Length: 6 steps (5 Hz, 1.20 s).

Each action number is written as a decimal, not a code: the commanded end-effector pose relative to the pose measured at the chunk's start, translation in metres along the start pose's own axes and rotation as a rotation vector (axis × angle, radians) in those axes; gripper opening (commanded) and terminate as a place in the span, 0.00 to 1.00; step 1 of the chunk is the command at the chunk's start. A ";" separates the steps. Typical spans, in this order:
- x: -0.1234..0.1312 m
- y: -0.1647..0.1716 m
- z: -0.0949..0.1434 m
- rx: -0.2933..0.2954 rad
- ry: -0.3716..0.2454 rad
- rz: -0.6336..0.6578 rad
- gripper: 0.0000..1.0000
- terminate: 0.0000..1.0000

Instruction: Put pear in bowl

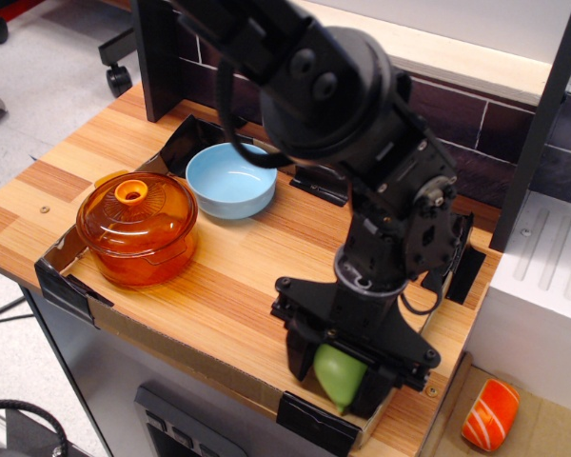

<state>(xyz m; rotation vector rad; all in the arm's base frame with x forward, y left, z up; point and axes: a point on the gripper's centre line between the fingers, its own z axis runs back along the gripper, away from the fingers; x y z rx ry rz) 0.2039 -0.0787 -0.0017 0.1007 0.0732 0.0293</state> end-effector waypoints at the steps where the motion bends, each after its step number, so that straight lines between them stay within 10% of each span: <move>1: -0.005 0.031 0.040 -0.057 0.026 0.073 0.00 0.00; 3: 0.027 0.088 0.112 -0.150 -0.040 0.203 0.00 0.00; 6: 0.093 0.131 0.116 -0.198 -0.112 0.307 0.00 0.00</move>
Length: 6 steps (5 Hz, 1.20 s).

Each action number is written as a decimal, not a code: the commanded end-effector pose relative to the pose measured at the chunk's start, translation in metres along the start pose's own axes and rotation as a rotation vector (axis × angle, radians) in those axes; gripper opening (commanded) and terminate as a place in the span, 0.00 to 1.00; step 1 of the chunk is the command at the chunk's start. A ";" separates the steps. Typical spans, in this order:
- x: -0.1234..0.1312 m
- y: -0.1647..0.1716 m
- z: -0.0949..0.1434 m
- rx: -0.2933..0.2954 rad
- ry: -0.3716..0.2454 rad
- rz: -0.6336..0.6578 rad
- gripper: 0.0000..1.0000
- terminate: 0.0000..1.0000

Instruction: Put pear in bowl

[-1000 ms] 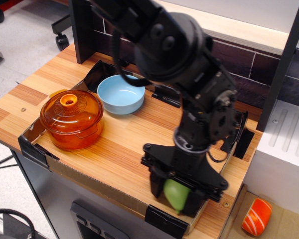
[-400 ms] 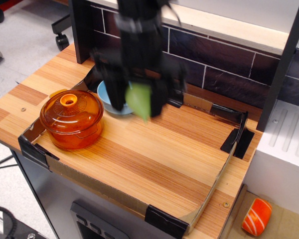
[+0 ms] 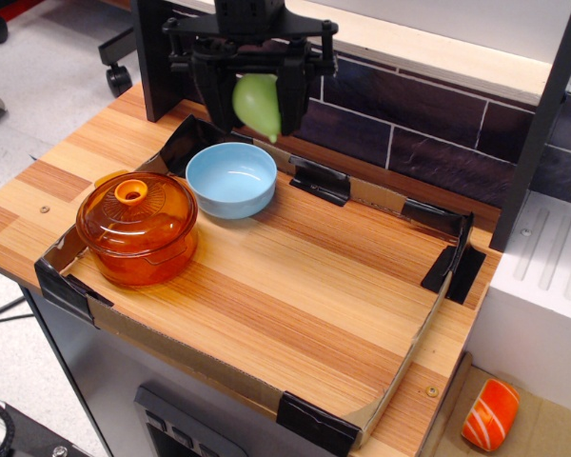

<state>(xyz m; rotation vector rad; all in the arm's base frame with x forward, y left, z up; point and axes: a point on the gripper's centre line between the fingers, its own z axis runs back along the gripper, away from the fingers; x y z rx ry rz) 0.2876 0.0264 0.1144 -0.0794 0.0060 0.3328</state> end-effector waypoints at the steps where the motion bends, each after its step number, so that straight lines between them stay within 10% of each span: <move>1: 0.028 0.019 -0.007 0.011 -0.053 -0.019 0.00 0.00; 4: 0.021 0.045 -0.048 0.142 0.005 -0.009 0.00 0.00; 5: 0.031 0.047 -0.046 0.144 0.005 0.034 1.00 0.00; 6: 0.043 0.048 -0.041 0.158 0.007 0.047 1.00 0.00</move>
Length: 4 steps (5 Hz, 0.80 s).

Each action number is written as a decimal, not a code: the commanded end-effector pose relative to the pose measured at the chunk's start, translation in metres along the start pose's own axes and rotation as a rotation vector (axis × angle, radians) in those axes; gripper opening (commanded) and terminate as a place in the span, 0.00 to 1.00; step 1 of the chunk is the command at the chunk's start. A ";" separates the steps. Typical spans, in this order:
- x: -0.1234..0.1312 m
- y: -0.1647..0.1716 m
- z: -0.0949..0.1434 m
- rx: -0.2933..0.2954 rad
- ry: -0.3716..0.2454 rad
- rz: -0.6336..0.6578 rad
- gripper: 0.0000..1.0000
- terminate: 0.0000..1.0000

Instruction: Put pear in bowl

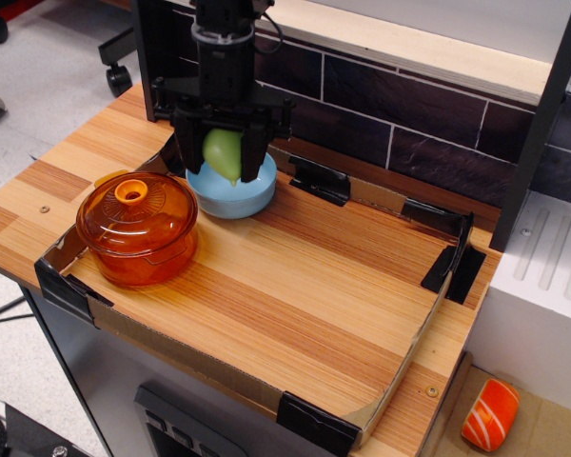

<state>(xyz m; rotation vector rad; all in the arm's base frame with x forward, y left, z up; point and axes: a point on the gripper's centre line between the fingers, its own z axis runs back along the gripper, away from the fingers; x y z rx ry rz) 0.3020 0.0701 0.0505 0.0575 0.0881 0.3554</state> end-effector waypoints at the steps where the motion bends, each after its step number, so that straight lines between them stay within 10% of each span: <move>1: 0.014 0.012 0.032 -0.015 -0.056 0.045 1.00 0.00; 4: -0.011 0.009 0.095 -0.065 -0.065 -0.006 1.00 0.00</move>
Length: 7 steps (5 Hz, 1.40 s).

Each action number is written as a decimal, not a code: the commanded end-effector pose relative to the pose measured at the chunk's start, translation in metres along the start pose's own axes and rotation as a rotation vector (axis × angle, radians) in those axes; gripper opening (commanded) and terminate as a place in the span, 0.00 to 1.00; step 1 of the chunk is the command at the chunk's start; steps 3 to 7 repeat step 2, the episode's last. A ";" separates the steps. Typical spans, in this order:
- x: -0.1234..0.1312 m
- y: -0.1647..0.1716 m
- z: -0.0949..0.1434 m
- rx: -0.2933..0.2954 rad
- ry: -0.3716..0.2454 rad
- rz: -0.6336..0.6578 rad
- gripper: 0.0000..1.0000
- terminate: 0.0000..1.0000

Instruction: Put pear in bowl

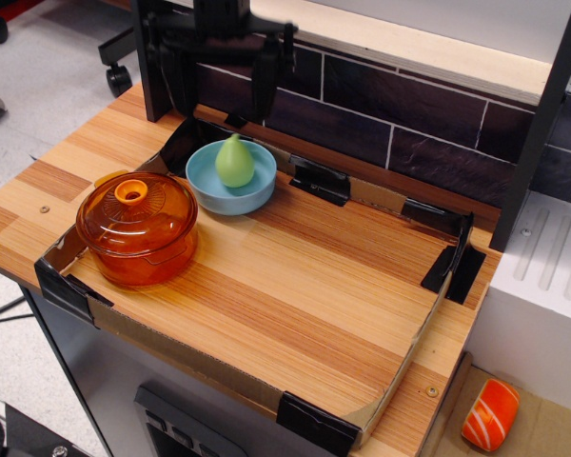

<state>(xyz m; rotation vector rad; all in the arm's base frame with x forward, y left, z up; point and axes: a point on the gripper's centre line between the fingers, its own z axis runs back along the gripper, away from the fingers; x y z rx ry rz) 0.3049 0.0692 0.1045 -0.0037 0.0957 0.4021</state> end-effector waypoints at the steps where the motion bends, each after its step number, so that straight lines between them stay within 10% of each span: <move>1: -0.010 0.005 0.041 -0.007 -0.083 -0.053 1.00 0.00; 2: -0.010 0.005 0.041 -0.007 -0.083 -0.053 1.00 1.00; 7: -0.010 0.005 0.041 -0.007 -0.083 -0.053 1.00 1.00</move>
